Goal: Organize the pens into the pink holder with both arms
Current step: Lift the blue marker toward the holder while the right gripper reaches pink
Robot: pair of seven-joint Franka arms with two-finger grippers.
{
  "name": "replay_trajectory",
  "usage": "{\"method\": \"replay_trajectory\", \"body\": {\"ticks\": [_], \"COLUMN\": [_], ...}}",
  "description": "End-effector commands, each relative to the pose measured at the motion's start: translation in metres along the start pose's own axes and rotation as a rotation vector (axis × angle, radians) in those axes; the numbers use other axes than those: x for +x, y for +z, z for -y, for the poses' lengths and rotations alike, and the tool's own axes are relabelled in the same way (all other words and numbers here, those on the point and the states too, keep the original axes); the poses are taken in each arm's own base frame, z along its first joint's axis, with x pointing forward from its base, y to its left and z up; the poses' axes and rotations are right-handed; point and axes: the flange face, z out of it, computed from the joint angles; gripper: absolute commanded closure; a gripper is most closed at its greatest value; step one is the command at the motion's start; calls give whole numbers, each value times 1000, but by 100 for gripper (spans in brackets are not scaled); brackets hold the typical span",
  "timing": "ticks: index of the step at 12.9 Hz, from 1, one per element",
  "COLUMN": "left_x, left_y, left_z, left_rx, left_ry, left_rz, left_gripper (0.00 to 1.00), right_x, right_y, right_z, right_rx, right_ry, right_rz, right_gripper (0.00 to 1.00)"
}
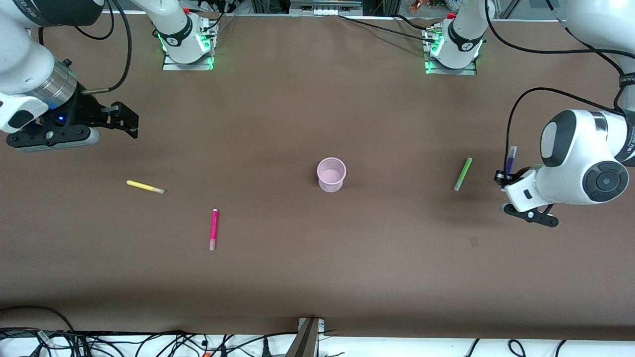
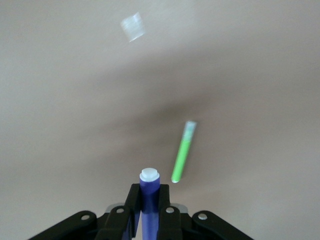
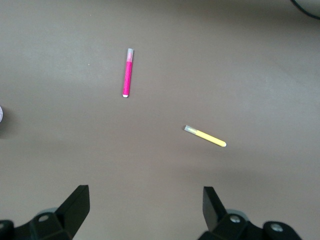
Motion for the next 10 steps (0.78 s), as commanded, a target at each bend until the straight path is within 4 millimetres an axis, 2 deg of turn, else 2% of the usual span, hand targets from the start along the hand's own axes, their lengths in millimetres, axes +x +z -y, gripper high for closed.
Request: {"method": "replay_trajectory", "body": {"ticks": [1,3,5,6,7,8,10], "left_x": [12,20,31,37,42,48,66], "left_y": [-45,-56,-52,-55,-57,-56,-49], "left_z": [-56,-109,-164,-191,-217,-232,-247], "left_rx": [-13,-73,-181,-193,-209,-242,-333], "left_ry": [119,208,292,365,439,474,574], "left_rz": [-62,-104,-152,-206,-257,-306,-429], "left_gripper": [100,100,100,100,100,100,100], "right_x": [6,19,29,35,42,50,67], "right_y": [-1,21,44,56,78,104,166], "right_z": [2,10,26,26,28,31,35], "right_rx": [-36,-29,-48,-49,-51,-48,-38], "right_ry": [-3,-24,-46,-50,-56,-63,-78], "right_rz": [-11,4,29,27,57,87,141], "right_gripper": [0,0,0,0,0,0,0]}}
